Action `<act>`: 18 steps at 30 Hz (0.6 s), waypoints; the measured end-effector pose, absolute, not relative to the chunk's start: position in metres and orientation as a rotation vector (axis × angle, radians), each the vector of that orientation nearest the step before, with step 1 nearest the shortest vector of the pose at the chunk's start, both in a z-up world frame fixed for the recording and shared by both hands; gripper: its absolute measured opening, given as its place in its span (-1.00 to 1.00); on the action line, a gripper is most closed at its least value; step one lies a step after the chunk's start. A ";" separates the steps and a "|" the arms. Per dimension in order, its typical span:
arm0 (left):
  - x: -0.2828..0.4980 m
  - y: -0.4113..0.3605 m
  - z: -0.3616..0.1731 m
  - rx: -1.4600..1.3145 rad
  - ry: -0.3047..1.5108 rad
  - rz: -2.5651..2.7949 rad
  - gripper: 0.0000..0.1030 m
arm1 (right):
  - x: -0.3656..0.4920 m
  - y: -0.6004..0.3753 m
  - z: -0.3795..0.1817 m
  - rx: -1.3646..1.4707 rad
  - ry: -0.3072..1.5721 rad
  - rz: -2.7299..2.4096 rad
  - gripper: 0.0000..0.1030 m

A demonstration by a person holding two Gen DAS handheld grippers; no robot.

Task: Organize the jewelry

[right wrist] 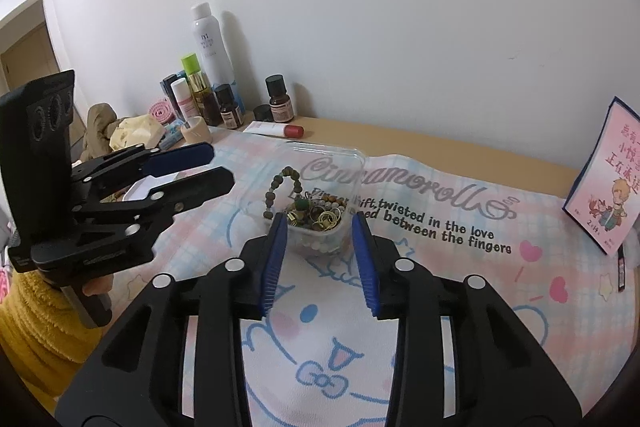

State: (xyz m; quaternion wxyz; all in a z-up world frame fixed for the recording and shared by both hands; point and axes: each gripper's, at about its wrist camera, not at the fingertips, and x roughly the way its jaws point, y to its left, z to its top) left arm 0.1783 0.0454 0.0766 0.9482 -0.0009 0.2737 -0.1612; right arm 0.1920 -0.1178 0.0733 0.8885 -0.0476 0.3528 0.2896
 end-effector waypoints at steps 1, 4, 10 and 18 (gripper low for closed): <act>0.175 0.044 0.077 0.001 0.553 -0.330 0.15 | 0.191 -0.119 0.073 -0.097 0.735 0.603 -0.27; 0.167 0.039 0.078 0.030 0.554 -0.325 0.33 | 0.188 -0.122 0.074 -0.105 0.728 0.595 0.03; 0.162 0.032 0.074 0.063 0.567 -0.323 0.57 | 0.187 -0.130 0.077 -0.117 0.700 0.568 0.49; 0.167 0.033 0.071 0.063 0.546 -0.295 0.69 | 0.193 -0.135 0.078 -0.152 0.687 0.552 0.82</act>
